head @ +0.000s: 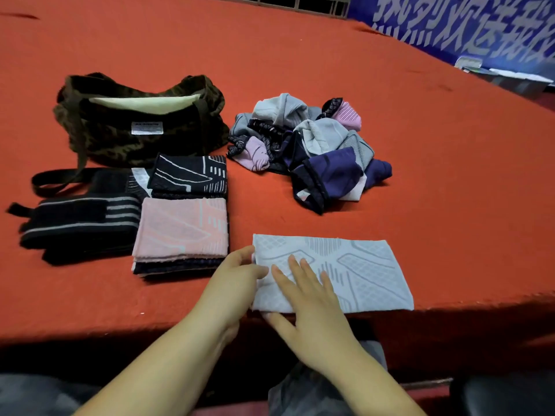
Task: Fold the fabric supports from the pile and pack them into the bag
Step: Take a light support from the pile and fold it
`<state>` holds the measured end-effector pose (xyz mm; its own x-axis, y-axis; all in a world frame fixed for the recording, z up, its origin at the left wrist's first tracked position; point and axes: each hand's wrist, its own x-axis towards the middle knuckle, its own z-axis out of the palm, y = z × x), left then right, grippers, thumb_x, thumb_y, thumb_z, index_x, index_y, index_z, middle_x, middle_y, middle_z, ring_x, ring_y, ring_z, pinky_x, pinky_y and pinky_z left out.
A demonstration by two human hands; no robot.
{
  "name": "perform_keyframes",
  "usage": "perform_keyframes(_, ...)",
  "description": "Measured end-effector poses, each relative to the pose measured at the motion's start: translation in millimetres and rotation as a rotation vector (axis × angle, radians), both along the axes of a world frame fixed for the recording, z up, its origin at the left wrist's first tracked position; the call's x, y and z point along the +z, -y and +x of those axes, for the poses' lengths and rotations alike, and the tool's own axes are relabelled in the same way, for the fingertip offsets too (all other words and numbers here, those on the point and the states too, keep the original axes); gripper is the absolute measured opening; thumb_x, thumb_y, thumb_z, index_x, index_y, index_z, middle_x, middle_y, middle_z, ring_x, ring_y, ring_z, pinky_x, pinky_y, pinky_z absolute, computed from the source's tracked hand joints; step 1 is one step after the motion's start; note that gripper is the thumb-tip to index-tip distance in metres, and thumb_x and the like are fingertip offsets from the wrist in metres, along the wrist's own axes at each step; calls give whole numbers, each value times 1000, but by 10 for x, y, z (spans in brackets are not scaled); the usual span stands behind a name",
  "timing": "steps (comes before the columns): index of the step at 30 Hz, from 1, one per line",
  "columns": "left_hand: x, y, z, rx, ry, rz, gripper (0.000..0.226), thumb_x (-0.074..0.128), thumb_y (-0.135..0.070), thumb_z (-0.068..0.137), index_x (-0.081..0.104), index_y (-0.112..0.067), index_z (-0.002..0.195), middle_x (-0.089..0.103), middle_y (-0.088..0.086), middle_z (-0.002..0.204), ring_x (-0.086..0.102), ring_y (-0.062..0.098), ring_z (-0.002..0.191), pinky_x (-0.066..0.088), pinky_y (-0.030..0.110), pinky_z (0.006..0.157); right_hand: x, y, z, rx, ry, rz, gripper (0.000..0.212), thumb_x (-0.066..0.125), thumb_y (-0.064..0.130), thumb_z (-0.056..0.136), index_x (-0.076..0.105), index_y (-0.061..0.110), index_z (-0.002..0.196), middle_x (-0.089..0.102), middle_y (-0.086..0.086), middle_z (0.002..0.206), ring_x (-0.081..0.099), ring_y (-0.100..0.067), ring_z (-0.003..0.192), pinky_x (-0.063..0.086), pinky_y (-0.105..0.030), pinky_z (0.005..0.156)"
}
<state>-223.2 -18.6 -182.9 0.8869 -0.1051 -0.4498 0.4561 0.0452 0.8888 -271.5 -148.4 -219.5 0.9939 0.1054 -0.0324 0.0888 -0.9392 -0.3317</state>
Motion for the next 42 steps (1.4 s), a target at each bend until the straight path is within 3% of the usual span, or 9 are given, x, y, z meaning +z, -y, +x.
perform_keyframes(3, 77, 33, 1, 30, -18, -29, 38, 52, -3, 90, 50, -18, 125, 67, 8, 98, 59, 11, 66, 43, 18, 47, 39, -6, 22, -16, 20, 72, 86, 1, 53, 65, 13, 39, 148, -9, 21, 146, -15, 7, 134, -24, -15, 104)
perform_keyframes(7, 117, 56, 43, 59, 50, 23, 39, 51, -22, 94, 49, -16, 132, 60, 2, 121, 58, 25, 110, 47, 39, 91, 108, -89, -27, -231, 111, 493, 54, 26, 41, 85, 47, 34, 134, 36, 27, 134, 29, 5, 133, 9, -12, 113)
perform_keyframes(11, 103, 224, 72, -52, 212, 82, 38, 45, -19, 98, 46, -18, 136, 57, -1, 122, 56, 8, 81, 43, 13, 59, 263, -22, -11, -548, 225, 938, 20, 45, 20, 98, 56, 37, 96, 59, 24, 97, 56, 1, 103, 35, 2, 81)
perform_keyframes(16, -116, 510, 63, -409, 690, 434, 58, 45, -33, 93, 28, -20, 147, 28, -2, 154, 27, 9, 140, 19, 26, 117, 326, 279, -1, -603, 257, 1071, 59, 49, -6, 83, 43, 35, 126, 61, -9, 106, 57, -8, 78, 46, -21, 80)
perform_keyframes(22, -187, 811, 38, -633, 871, 843, 88, 7, -69, 77, -7, -23, 151, -19, -6, 155, -15, 7, 143, -14, 17, 109, 356, 705, -157, -710, 326, 742, 75, 60, -5, 74, 37, 44, 127, 54, 13, 89, 55, -2, 68, 43, -10, 67)
perform_keyframes(25, -251, 919, 27, -728, 920, 900, 98, -5, -69, 63, -11, -24, 150, -30, -10, 146, -26, 4, 137, -27, 13, 101, 307, 789, -233, -754, 317, 635, 68, 63, 4, 71, 45, 36, 128, 59, 10, 82, 58, -8, 70, 49, -25, 72)
perform_keyframes(30, -281, 1018, 59, -873, 1015, 991, 97, -5, -72, 71, -7, -18, 151, -18, 1, 157, -32, 7, 132, -32, 16, 98, 215, 849, -296, -804, 378, 513, 62, 49, 24, 60, 50, 29, 122, 64, 7, 88, 58, -22, 86, 40, -47, 96)
perform_keyframes(39, -293, 1128, 105, -1055, 1074, 1083, 99, -11, -66, 67, -6, -15, 151, -13, 2, 159, -18, 16, 145, -25, 26, 108, 178, 1044, -281, -805, 373, 518, 42, 44, 55, 63, 51, 33, 97, 60, 9, 66, 60, -18, 75, 44, -48, 89)
perform_keyframes(42, -274, 1120, 107, -1057, 1069, 1081, 89, -3, -65, 76, -7, -17, 151, -14, 1, 159, -19, 14, 144, -25, 26, 108, 170, 1113, -208, -803, 362, 499, 30, 66, 39, 77, 52, 32, 102, 60, 9, 67, 61, -20, 78, 44, -50, 88)
